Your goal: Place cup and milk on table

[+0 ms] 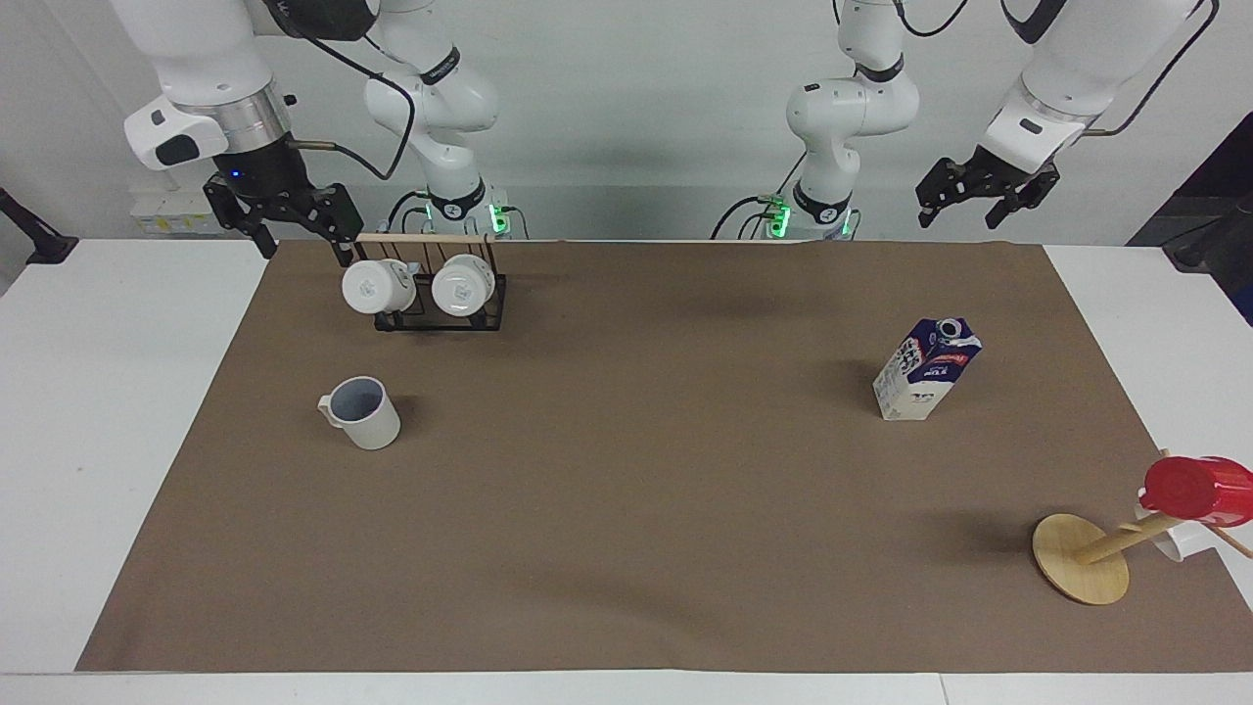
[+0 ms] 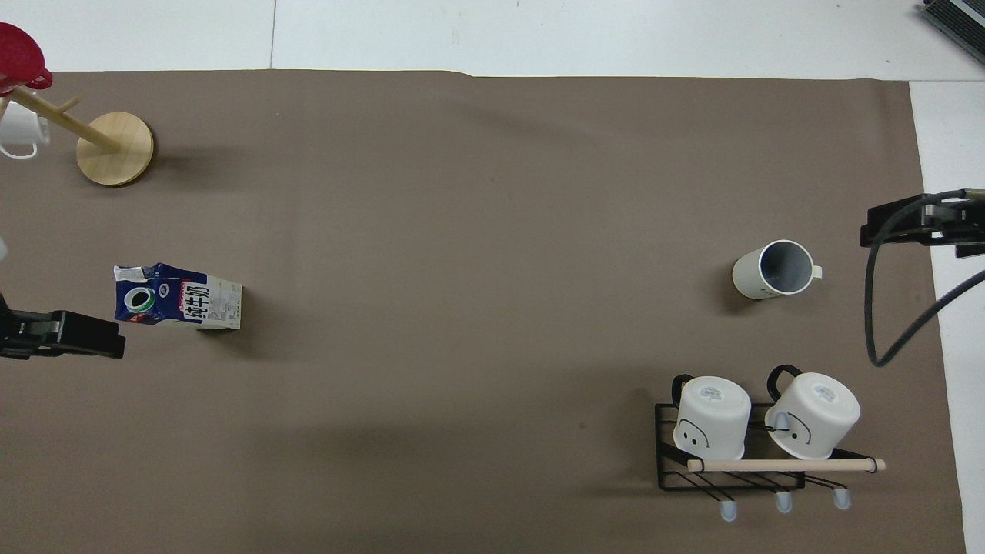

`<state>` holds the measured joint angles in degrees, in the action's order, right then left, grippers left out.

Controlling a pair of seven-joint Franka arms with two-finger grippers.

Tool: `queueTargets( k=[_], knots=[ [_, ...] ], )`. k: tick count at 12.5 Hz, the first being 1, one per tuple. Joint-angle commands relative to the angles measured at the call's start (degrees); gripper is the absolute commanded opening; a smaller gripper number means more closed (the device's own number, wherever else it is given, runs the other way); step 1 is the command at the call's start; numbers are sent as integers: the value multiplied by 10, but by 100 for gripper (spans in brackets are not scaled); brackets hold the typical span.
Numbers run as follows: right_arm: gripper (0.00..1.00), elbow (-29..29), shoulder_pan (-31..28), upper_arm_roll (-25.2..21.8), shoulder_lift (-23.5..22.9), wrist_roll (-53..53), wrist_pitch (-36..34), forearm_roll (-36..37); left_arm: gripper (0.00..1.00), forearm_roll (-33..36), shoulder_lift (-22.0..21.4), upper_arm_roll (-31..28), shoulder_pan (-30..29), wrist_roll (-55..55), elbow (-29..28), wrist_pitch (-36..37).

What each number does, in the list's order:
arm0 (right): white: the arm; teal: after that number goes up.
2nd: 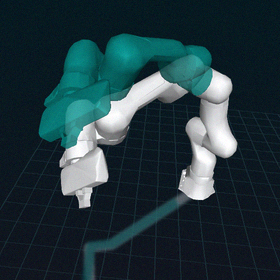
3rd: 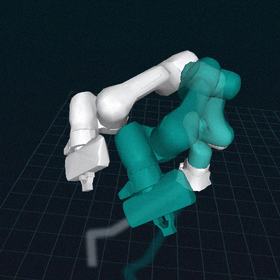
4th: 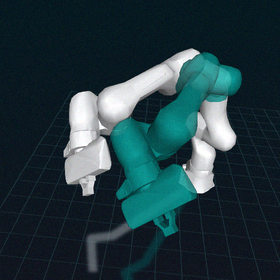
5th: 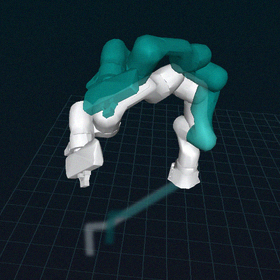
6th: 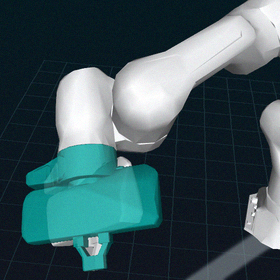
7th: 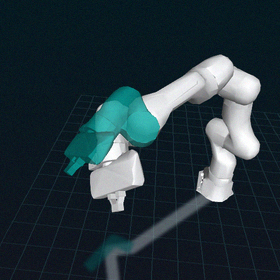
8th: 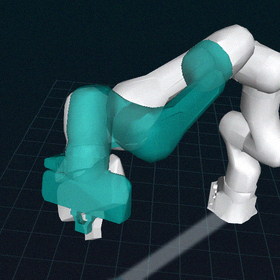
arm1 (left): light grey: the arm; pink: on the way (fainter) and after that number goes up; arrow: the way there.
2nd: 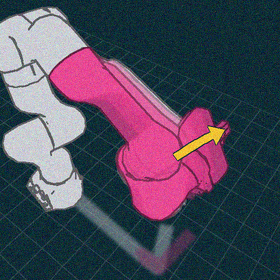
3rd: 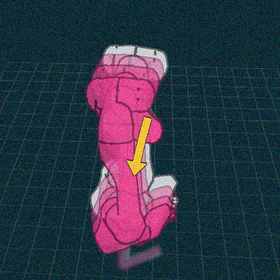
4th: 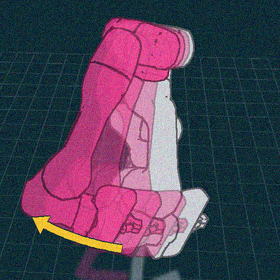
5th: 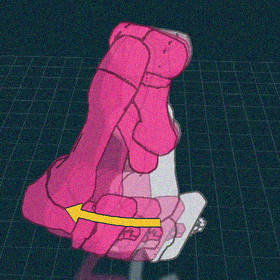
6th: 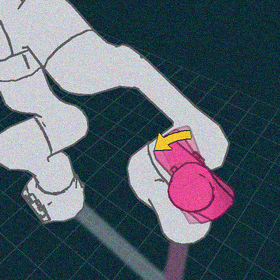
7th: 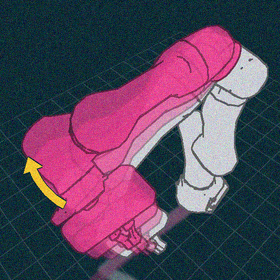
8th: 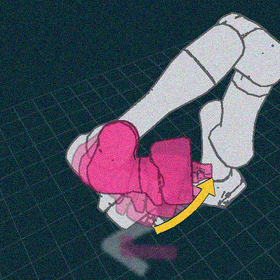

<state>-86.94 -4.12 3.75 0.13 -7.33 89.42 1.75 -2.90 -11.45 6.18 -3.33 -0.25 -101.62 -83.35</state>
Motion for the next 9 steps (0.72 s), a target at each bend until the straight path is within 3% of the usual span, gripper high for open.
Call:
queueTargets(
  k=[1,9],
  knots=[
    [100,-10,-6,3,9,14,7,-5,100,5,-6,-2,2,-1,-2,1],
    [100,-12,-5,3,9,13,14,-2,100,4,-7,-1,2,2,-3,1]
  ],
)
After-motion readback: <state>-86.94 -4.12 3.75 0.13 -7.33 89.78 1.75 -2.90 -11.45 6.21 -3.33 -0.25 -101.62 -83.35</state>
